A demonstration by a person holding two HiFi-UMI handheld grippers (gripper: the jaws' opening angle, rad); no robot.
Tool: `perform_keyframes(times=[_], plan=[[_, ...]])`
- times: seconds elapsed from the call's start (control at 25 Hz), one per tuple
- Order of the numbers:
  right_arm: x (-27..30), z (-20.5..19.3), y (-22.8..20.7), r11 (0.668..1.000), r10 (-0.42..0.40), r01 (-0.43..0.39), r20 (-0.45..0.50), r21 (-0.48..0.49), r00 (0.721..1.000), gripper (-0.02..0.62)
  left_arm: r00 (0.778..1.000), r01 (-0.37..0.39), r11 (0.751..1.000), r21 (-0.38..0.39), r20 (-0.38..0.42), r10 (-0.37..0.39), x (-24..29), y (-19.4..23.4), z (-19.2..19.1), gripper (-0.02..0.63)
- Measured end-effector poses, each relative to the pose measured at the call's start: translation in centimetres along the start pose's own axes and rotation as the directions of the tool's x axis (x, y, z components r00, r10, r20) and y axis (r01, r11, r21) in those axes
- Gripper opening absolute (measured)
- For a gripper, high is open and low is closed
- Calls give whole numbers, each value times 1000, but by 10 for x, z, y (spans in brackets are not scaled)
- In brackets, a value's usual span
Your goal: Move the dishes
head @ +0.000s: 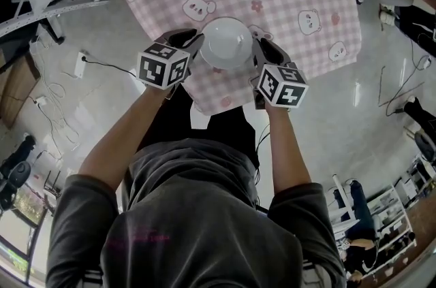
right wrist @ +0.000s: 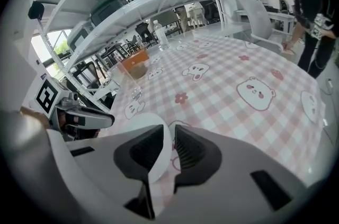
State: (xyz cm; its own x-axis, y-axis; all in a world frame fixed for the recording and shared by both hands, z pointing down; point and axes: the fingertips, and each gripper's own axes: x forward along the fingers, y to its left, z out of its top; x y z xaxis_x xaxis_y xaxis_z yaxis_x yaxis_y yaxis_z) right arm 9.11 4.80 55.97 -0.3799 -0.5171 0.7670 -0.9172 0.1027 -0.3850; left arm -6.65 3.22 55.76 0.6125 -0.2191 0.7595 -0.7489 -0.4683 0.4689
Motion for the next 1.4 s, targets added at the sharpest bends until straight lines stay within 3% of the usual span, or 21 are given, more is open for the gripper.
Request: perform_keyframes(times=[0.36,0.6,1.04,1.4], plan=[[-18,49,3,997,52,-48,65,-55,997,61,997,-15,998,59,80,11,-19,-31,37,81],[-38,85,11,991,107,-97,111,-89,988,61,987,-35,998,52,161,26,-45,-48,65,81],[-72,156,31,962,230,-186,222,-202,947,61,925,-141,989,45,363,115,-110,-58,127,81],[-94,189,52,951,252,-183,282,-249,926,61,876,-192,981,36,458,154,-155,-43,157,81]])
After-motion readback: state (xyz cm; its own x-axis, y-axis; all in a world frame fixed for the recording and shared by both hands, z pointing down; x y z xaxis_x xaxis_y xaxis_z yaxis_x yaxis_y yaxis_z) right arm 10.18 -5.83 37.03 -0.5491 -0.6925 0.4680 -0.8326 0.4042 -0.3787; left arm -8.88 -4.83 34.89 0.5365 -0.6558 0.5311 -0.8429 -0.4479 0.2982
